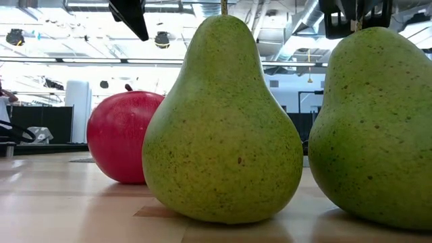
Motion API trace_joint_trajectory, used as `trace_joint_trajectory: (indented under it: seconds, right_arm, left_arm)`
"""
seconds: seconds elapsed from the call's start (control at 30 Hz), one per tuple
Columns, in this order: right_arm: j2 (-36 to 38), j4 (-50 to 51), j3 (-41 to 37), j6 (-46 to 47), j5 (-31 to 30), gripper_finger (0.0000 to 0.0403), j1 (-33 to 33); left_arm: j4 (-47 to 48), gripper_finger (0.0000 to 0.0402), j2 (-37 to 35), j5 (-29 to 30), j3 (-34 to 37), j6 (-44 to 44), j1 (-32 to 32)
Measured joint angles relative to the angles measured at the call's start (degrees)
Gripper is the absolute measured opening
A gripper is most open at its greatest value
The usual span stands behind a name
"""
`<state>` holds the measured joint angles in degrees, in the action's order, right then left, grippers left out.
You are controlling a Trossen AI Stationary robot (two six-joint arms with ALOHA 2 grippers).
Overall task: Build produce basket
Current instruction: Put the green pear into the black basket
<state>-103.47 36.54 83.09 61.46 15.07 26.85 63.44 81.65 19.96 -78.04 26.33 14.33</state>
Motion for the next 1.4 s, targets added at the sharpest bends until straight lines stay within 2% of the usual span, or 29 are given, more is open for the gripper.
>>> trace_joint_trajectory:
  seconds: [0.3,0.67,0.87,1.4]
  right_arm:
    - [-2.86,-3.51,0.06,2.38,-0.18,0.0203,0.5]
    - [-3.73,-2.21,-0.02,4.66,0.62,0.0189,1.3]
    - [-3.73,-2.32,-0.02,4.41,-1.78,0.0184,1.25]
    - [-3.73,-2.26,-0.02,3.9,-3.41,0.0156,1.18]
  left_arm:
    - [-0.02,0.0,0.0,0.37,0.0,-0.02,-0.02]
    - [0.0,0.0,-0.02,0.4,0.0,-0.04,-0.02]
    - [-0.04,0.0,-0.02,0.38,0.0,-0.02,0.0]
    - [-0.1,0.0,0.0,0.38,0.0,0.02,-0.02]
